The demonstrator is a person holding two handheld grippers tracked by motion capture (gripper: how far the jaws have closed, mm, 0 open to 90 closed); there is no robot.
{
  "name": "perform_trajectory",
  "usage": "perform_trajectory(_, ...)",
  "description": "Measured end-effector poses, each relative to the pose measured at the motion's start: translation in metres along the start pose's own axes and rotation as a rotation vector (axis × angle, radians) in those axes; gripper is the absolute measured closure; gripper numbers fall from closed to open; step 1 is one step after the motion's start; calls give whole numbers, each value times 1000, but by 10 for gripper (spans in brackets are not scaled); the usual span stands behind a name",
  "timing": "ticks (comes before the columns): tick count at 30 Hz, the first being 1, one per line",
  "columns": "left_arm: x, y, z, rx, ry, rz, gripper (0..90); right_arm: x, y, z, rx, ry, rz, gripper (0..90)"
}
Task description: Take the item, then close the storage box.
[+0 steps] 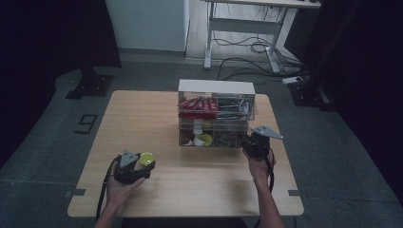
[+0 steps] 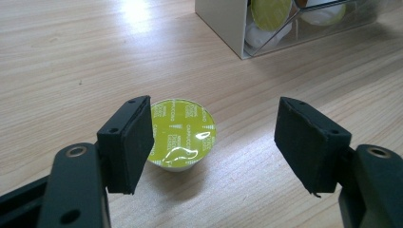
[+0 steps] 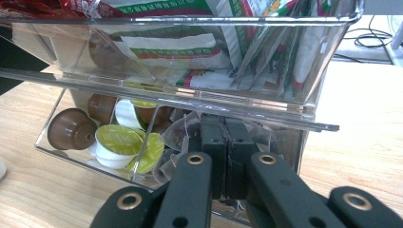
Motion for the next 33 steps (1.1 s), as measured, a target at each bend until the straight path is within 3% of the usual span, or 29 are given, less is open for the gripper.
perform_trajectory(33,3,-2,-2,-28,-26,1,311,6,-2,-45,-37,59,-1,886)
Point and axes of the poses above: each handheld gripper's, and its own axes: y roughly forward along the jaws, z roughly out of its top, x roughly to its right, the point moved 3 cm from there along y, roughly forward along the jaws, and after that the axes turned 8 degrees about -y, right-handed, at the moved point
